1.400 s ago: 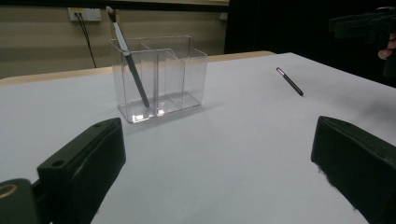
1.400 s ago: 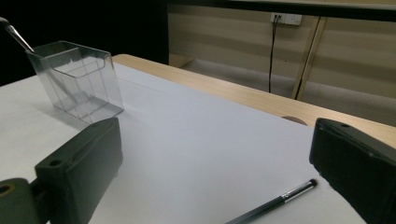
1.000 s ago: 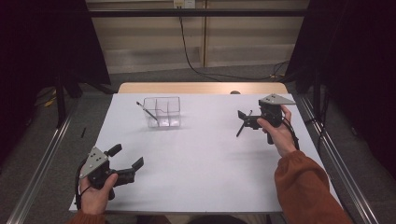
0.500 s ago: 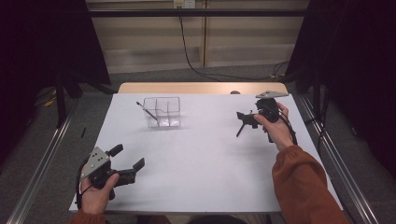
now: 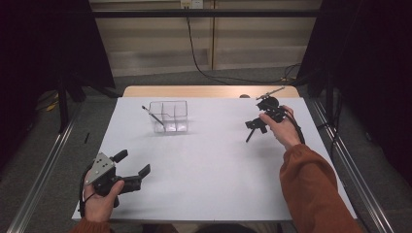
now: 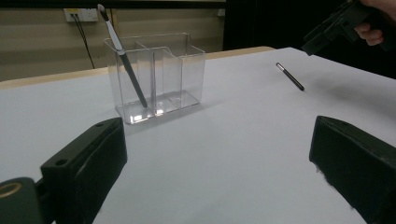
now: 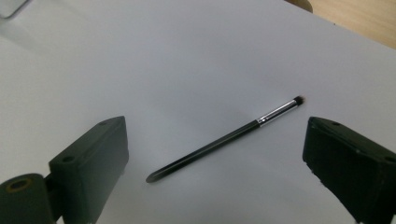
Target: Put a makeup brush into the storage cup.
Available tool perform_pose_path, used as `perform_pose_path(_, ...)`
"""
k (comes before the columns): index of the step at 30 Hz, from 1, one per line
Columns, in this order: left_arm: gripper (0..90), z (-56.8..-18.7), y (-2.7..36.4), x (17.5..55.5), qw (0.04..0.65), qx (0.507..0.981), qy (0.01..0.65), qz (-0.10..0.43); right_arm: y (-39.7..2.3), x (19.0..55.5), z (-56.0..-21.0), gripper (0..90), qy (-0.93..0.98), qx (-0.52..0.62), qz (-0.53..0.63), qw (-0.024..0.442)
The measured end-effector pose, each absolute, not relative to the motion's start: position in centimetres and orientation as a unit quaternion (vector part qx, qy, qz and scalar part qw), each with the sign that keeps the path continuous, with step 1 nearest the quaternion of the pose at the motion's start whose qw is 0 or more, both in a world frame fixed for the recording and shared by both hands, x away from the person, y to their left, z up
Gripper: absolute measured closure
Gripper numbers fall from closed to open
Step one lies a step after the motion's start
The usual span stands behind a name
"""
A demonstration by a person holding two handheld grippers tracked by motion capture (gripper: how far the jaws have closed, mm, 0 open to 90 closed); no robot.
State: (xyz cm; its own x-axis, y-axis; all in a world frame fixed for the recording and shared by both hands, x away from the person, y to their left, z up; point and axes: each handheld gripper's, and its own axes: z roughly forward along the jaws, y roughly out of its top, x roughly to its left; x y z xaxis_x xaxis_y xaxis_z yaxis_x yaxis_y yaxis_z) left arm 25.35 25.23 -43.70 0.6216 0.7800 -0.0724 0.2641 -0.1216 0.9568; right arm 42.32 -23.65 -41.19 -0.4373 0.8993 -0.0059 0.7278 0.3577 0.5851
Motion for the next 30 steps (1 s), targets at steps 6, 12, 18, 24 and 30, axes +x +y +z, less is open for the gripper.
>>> perform_pose_path(6,4.1,-43.7,25.3,25.4,0.553,0.71,0.369,0.233,-23.4,43.7,-41.3,6.3,0.824,0.521,0.188,0.118)
perform_pose_path(12,4.1,-43.7,25.3,25.4,0.552,0.71,0.368,0.234,-23.2,44.5,-41.8,4.8,0.824,0.54,0.146,0.091)
perform_pose_path(18,4.1,-43.8,25.4,25.4,0.551,0.711,0.369,0.235,-22.8,45.0,-42.7,4.8,0.831,0.542,0.112,0.05)
perform_pose_path(24,4.1,-43.8,25.5,25.4,0.55,0.71,0.37,0.236,-22.6,45.5,-43.7,6.0,0.83,0.548,0.091,0.043)
perform_pose_path(30,4.1,-43.8,25.5,25.4,0.549,0.71,0.371,0.237,-22.7,45.9,-43.9,10.7,0.823,0.559,0.094,0.037)
